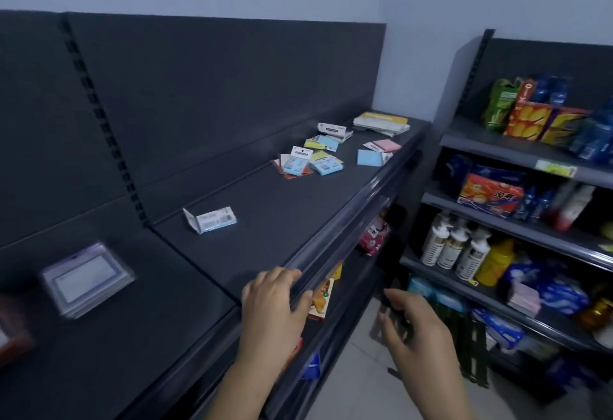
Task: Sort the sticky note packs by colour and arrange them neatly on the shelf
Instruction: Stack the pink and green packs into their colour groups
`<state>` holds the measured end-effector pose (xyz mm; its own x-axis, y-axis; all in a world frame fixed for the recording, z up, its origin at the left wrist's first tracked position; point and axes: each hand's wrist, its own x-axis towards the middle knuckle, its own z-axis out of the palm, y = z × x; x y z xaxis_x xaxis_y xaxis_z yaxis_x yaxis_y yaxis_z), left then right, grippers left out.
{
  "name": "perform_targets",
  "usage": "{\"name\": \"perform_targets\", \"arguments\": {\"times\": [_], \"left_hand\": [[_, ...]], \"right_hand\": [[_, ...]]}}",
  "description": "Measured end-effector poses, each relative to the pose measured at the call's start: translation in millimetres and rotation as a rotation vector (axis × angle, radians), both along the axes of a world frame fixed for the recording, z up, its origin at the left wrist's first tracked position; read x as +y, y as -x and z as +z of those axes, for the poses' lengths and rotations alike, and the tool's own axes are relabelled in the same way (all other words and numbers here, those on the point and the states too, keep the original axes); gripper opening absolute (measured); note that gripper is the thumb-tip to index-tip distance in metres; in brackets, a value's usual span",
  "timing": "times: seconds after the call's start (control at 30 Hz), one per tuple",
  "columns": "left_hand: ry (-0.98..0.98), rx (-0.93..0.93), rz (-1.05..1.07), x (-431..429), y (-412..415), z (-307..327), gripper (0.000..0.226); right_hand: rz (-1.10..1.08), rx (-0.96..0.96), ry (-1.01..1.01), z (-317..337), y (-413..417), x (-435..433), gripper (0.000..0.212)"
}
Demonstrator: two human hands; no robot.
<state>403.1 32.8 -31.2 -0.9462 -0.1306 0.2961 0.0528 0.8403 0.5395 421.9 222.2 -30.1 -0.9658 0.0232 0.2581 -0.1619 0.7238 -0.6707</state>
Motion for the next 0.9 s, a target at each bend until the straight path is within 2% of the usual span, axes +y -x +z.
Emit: {"name": "perform_targets", "arguments": {"times": [0.23,0.37,0.5,0.73,0.9], "left_hand": [[-0.028,-0.022,0.026,15.4,101.6,-8.5,0.036],[-0.128,-0.022,0.101,1.0,164.2,-6.5,0.037],[-0.14,-0.054,0.214,-28.1,213.5,-4.2,0.038],[-0.27,-0.029,0.44,-89.9,240.9,-9.5,0.025],[-0.273,-0.095,0.628,-119.6,239.3,-17.1,0.03]], "right_hand": [[0.016,-0.017,-0.032,-13.6,92.5,19.1,0.028],[0.134,-0.023,-0.075,-7.1,166.6,7.0,0.029],[0.227,0.0,-0.117,3.6,238.5,-17.1,0.029],[0.317,-0.073,-0.144,-4.5,320.6,-55.2,0.037],[0.325,-0.163,-0.184,-16.0,379.4,-77.1,0.043]]}}
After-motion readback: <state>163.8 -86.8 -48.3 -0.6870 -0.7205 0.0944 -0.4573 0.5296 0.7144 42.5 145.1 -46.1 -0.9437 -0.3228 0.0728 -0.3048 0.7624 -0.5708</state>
